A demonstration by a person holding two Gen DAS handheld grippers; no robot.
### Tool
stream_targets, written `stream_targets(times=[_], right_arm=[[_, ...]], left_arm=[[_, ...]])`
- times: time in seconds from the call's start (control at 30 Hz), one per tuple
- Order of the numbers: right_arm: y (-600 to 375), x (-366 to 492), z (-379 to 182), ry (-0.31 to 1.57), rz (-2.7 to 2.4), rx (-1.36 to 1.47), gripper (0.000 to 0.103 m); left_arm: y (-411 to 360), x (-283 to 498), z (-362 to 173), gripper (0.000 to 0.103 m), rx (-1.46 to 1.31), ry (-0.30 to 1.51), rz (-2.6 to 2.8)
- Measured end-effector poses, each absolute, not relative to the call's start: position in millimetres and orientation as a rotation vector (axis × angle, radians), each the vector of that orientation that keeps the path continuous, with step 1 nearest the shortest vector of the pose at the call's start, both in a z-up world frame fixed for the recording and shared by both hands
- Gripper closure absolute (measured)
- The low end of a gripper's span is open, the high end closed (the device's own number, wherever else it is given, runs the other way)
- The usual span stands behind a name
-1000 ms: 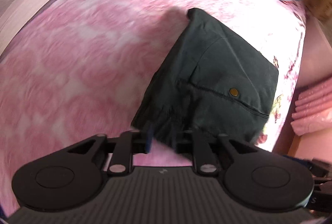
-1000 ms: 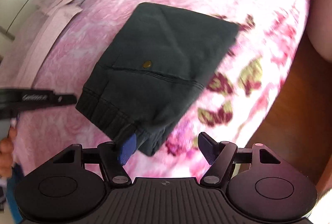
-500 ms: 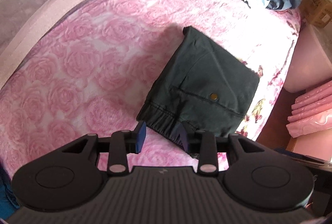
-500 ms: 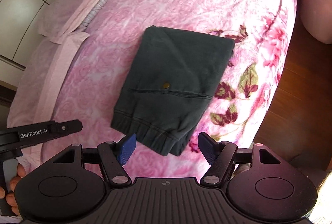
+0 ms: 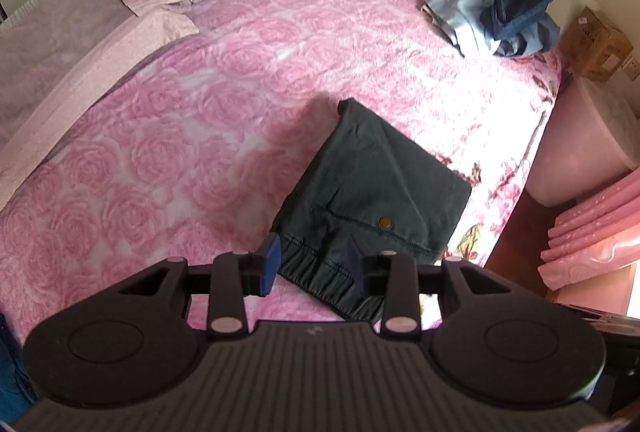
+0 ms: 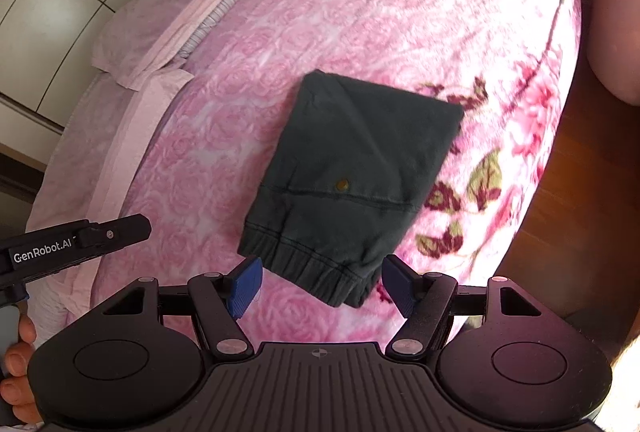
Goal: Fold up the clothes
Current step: 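Move both grippers to the pants' cuff edge and grasp it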
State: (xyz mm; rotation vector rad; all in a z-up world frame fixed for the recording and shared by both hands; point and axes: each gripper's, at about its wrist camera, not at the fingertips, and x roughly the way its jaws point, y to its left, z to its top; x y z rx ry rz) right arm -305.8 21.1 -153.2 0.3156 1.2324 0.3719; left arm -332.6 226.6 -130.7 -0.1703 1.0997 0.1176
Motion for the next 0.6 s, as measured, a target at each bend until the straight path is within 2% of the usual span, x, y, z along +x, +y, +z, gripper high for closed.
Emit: stream_targets(times=[0.6], right_arm=[[52.2,-248.7,-117.3,1.167,0.565,0.208,0.034]], left_arm=[[253.8,-331.0,-104.5,0.069,-0.305,1.023,0.319]])
